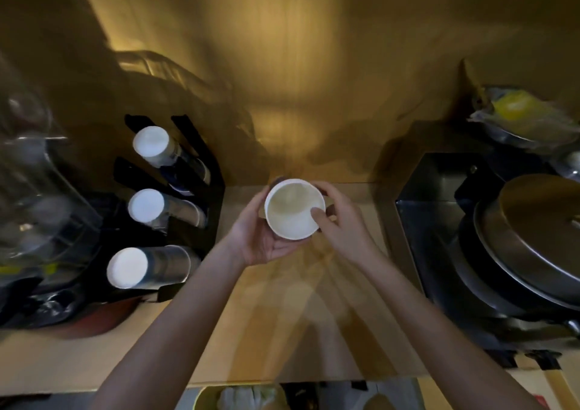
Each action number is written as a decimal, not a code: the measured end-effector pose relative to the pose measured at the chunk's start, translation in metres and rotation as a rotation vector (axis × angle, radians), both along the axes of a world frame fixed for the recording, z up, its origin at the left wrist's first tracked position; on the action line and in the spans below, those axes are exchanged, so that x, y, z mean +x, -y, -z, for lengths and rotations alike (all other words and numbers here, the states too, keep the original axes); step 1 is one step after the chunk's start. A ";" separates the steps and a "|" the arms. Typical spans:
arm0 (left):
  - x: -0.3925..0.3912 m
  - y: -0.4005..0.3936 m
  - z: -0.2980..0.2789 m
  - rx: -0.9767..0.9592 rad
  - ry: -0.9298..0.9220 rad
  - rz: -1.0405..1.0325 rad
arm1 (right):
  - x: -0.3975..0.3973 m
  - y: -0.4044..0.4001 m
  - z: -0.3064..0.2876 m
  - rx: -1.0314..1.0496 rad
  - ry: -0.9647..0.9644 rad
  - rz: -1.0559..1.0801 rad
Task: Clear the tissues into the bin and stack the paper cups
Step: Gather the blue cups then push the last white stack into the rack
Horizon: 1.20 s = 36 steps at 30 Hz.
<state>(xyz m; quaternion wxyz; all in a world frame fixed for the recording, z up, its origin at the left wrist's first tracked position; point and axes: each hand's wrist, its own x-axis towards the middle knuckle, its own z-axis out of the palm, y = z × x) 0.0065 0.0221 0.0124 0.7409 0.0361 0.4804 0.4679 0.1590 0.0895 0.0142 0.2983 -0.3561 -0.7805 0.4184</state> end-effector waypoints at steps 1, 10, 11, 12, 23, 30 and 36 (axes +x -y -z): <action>-0.007 0.007 -0.004 0.004 -0.008 -0.029 | -0.005 0.003 0.000 0.010 0.004 -0.051; -0.054 0.052 -0.035 0.249 -0.409 -0.265 | -0.061 0.020 -0.029 -0.468 -0.169 -0.157; -0.060 0.056 -0.039 0.286 -0.500 -0.284 | -0.069 0.020 -0.033 -0.500 -0.162 -0.181; -0.065 0.060 -0.045 0.326 -0.584 -0.302 | -0.076 0.021 -0.037 -0.532 -0.159 -0.215; -0.131 0.081 -0.072 0.669 -0.983 -0.309 | -0.161 0.017 -0.074 -0.224 -0.035 -0.508; -0.154 0.080 -0.105 0.609 -1.256 -0.459 | -0.215 0.005 -0.076 -0.072 -0.095 -0.455; -0.154 0.077 -0.124 0.571 -1.564 -0.600 | -0.240 -0.002 -0.060 0.041 -0.100 -0.356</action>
